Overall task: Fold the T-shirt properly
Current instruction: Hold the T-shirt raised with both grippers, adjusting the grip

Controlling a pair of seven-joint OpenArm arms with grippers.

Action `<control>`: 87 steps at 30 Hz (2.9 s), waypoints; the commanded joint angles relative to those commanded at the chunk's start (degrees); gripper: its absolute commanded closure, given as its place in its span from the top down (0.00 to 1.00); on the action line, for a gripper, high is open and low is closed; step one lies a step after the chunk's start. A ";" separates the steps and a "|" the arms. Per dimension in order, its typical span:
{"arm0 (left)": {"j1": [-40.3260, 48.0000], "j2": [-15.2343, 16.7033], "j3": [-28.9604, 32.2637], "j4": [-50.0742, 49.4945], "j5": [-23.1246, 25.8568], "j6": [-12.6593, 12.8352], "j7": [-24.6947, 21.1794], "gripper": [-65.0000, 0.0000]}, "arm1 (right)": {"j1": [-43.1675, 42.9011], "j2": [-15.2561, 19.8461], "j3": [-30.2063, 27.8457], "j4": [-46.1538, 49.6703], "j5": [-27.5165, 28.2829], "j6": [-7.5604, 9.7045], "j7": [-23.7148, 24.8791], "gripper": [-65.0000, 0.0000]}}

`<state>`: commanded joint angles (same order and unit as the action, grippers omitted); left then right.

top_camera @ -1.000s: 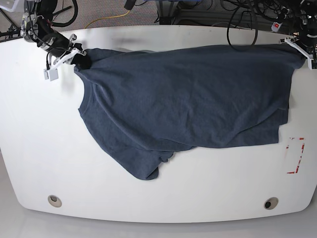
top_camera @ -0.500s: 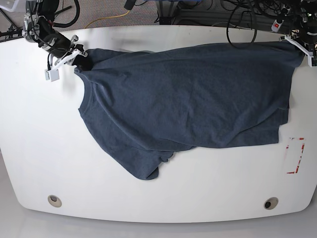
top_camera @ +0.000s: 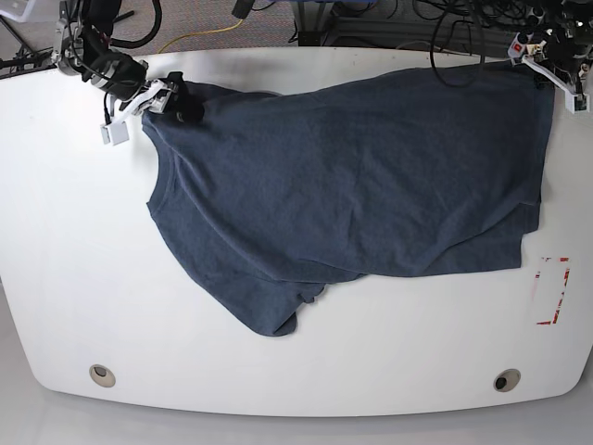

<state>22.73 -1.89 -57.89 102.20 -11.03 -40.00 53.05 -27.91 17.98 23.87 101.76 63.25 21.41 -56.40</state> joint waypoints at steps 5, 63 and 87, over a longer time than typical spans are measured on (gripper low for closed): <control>0.53 -1.93 0.35 -5.63 -2.37 0.00 0.00 0.53 | 0.00 -0.26 0.00 0.26 0.18 0.00 0.00 0.67; 3.43 -7.91 -3.52 -9.85 -11.52 0.00 0.00 0.53 | -5.71 -7.74 5.36 -2.11 5.01 -0.09 -0.09 0.00; 0.44 -9.32 0.00 -10.90 -11.43 0.00 3.87 0.53 | -5.10 -7.82 3.69 -2.02 5.10 -0.09 -0.09 0.00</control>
<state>23.16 -11.21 -57.89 91.30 -22.46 -40.00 56.92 -33.01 10.15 27.56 99.74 68.35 21.32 -56.48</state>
